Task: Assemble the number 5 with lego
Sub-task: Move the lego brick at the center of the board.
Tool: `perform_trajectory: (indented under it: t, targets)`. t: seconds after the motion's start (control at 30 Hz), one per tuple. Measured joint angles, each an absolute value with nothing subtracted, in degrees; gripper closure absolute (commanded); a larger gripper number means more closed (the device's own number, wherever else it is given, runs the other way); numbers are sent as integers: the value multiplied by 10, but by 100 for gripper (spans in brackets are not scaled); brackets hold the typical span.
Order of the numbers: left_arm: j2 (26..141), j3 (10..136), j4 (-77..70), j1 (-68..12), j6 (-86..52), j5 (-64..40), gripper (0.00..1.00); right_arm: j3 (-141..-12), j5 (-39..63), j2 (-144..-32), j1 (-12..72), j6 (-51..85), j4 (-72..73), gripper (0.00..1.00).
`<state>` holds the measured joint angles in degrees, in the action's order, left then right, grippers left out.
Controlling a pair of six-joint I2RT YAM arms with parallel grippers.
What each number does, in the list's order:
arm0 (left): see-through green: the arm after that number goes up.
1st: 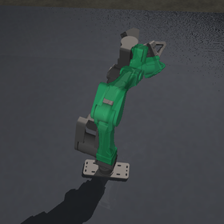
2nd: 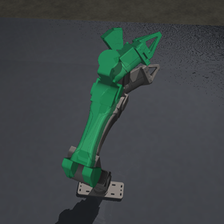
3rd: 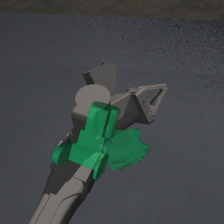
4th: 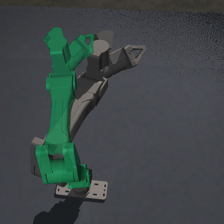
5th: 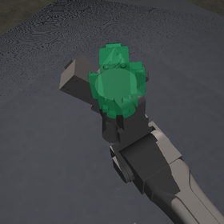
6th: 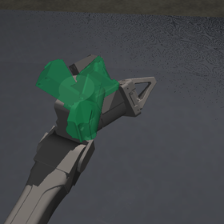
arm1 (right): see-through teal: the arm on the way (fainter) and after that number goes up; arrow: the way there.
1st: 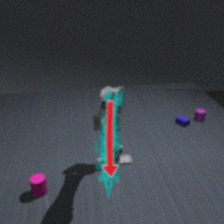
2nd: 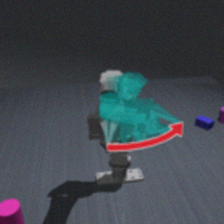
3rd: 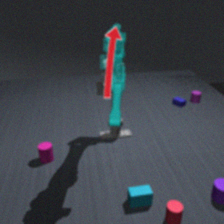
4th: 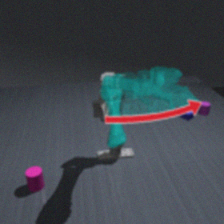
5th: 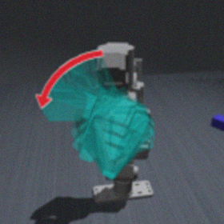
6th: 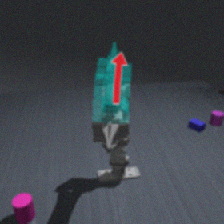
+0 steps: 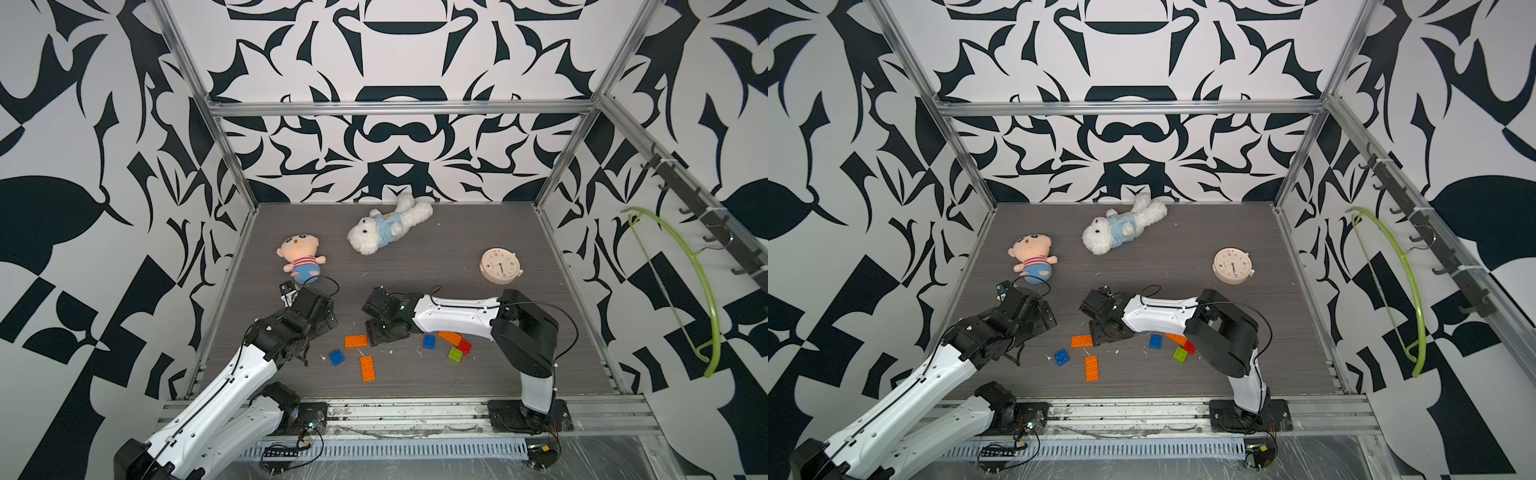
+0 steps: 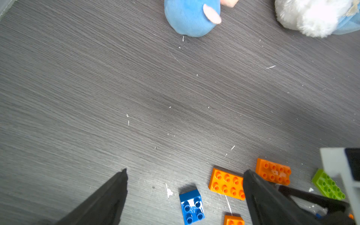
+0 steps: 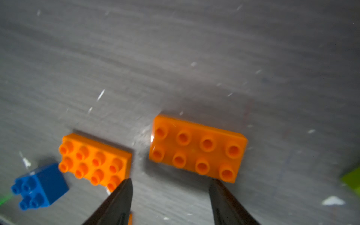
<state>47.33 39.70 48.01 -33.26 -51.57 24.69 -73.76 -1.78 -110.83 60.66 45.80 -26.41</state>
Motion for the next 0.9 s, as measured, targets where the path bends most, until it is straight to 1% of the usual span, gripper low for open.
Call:
perform_trajectory:
  t: [0.2,0.37,0.63,0.7,0.77,0.9]
  targets:
    - [481,397,480,-333,-512,247,1,-766,-53,-1108,601,449,-301,14]
    - [480,397,480,-333,-510,247,1,-787,-96,-1108,620,423,-324,9]
    - [469,397,480,-333,-510,248,1,-808,-93,-1129,620,290,-342,8]
    - [469,397,481,-333,-510,249,1,-809,-79,-1137,614,267,-342,10]
    - [469,397,481,-333,-510,250,1,-812,-62,-1148,607,250,-345,14]
    - [469,397,481,-333,-514,254,1,-820,-43,-1171,600,233,-348,17]
